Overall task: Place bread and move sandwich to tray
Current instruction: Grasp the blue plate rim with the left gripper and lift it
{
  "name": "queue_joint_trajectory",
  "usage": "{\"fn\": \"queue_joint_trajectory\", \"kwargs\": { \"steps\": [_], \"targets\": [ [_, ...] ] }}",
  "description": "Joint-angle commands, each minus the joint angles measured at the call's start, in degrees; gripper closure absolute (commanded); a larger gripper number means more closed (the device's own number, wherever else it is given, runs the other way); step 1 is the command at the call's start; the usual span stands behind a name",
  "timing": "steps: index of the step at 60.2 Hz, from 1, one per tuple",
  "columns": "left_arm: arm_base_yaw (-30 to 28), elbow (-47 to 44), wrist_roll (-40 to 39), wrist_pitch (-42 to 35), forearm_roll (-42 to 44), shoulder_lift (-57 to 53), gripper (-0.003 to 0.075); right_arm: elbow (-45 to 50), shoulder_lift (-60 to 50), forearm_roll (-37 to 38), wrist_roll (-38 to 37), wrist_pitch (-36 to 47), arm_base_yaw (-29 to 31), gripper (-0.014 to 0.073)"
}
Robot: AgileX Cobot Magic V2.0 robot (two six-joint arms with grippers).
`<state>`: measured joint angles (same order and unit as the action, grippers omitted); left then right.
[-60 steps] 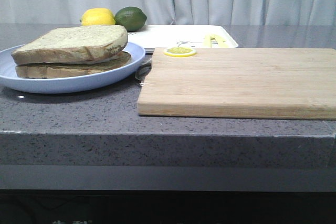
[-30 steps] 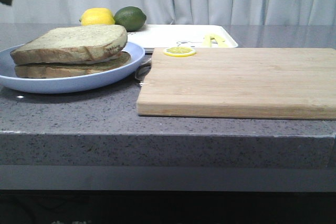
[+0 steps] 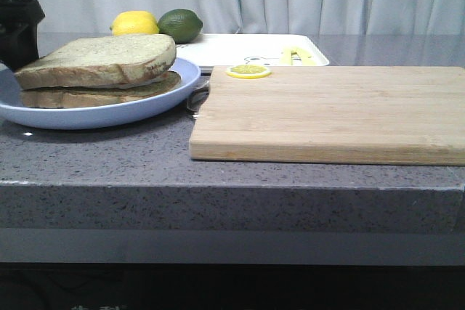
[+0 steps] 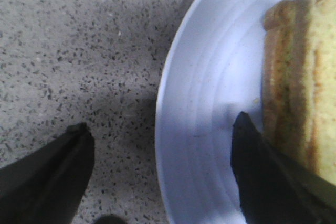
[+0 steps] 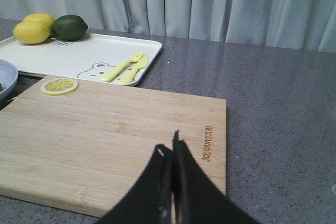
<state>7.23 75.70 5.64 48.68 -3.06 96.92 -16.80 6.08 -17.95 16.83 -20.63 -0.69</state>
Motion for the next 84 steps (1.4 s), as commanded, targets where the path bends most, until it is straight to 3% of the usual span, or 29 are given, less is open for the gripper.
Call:
{"fn": "queue_joint_trajectory", "kwargs": {
  "steps": [1,11,18,25,35,42,65,84],
  "targets": [
    [0.3,1.9,0.0,-1.6,-0.4,-1.8,0.0209,-1.6,0.6,0.0,0.1,4.5,-0.1,0.0655],
    [0.3,1.9,0.0,-1.5,-0.4,-0.9,0.0364,-1.6,0.6,0.0,0.1,4.5,-0.1,0.0655],
    [0.3,1.9,0.0,-1.5,-0.4,-0.8,0.0526,-1.6,0.6,0.0,0.1,4.5,-0.1,0.0655],
    [0.3,1.9,0.0,-1.5,-0.5,-0.8,0.0735,-1.6,0.6,0.0,0.1,4.5,-0.1,0.0655],
    [0.0,2.2,0.0,-1.4,-2.2,-0.8,0.0739,-1.6,0.6,0.0,0.1,4.5,-0.1,0.0655],
    [-1.5,3.5,0.9,0.1,-8.0,-1.2,0.0738,-1.6,0.6,0.0,0.1,4.5,-0.1,0.0655],
    [-11.9,13.3,14.6,14.9,-39.3,-1.8,0.0739,-1.6,0.6,0.0,0.1,4.4,-0.1,0.0655],
    [-10.9,22.9,14.9,12.5,-46.8,1.7,0.0739,-1.6,0.6,0.0,0.1,4.3,-0.1,0.0655]
  ]
}}
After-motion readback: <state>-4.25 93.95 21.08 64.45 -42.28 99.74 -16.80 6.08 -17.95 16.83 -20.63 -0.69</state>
